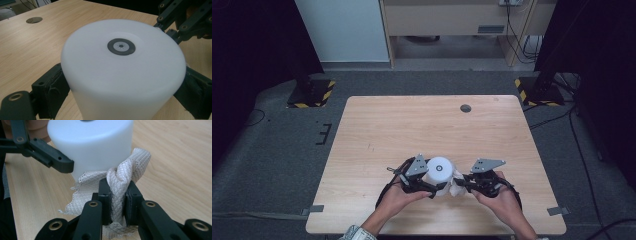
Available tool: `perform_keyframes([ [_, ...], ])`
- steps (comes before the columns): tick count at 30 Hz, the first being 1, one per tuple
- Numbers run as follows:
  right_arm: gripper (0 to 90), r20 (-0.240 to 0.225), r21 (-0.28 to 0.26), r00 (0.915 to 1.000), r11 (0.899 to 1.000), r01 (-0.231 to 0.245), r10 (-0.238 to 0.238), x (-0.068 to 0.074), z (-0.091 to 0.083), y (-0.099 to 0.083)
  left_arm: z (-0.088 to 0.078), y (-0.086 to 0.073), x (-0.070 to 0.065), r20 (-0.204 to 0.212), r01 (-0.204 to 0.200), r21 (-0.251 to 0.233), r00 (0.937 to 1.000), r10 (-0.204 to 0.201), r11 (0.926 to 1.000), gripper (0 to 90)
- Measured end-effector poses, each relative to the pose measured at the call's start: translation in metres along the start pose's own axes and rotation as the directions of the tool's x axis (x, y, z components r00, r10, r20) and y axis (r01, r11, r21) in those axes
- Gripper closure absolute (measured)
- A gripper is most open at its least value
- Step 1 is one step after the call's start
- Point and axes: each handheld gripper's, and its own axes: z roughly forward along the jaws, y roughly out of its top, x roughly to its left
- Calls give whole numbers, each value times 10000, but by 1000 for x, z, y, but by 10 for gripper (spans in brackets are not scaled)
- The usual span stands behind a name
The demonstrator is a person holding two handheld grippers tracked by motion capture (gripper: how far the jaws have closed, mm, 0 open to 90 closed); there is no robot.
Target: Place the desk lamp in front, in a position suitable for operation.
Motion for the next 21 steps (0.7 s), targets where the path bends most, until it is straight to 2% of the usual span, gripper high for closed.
perform_keyframes([
  [3, 784, -62, 31, 9999, 9999, 95, -95, 5, 2, 0, 1, 1, -1, -56, 0, 71, 10000, 0, 10000, 78],
  [4, 784, 59, 16, 9999, 9999, 116, -116, 7, 1, 1, 2, 2, -1, -64, 14, 102, 10000, -13, 9999, 78],
  [9, 784, 250, -444, 9996, 9989, -143, 154, 8, -8, 9, 3, 4, 3, 25, -12, 221, 10000, 12, 9998, 79],
  [10, 785, 435, -396, 9990, 9992, -16, 33, 8, -10, 17, 2, 4, 5, -42, 60, 242, 10000, -59, 9997, 79],
  [11, 785, 435, -396, 9990, 9992, -16, 33, 8, -10, 17, 2, 4, 5, -42, 60, 242, 10000, -59, 9997, 79],
  [12, 784, 545, -361, 9983, 9990, 245, -225, 10, -14, 26, 1, 4, 7, -40, 142, 213, 9999, -141, 9997, 79],
  [16, 784, 580, -417, 9974, 9981, 452, -427, 12, -20, 40, 2, 4, 7, -36, 18, 228, 10000, -18, 9997, 79],
  [21, 783, 746, -80, 9946, 9973, 730, -722, 12, -20, 53, 2, 4, 8, -22, 16, 204, 10000, -15, 9998, 79],
])
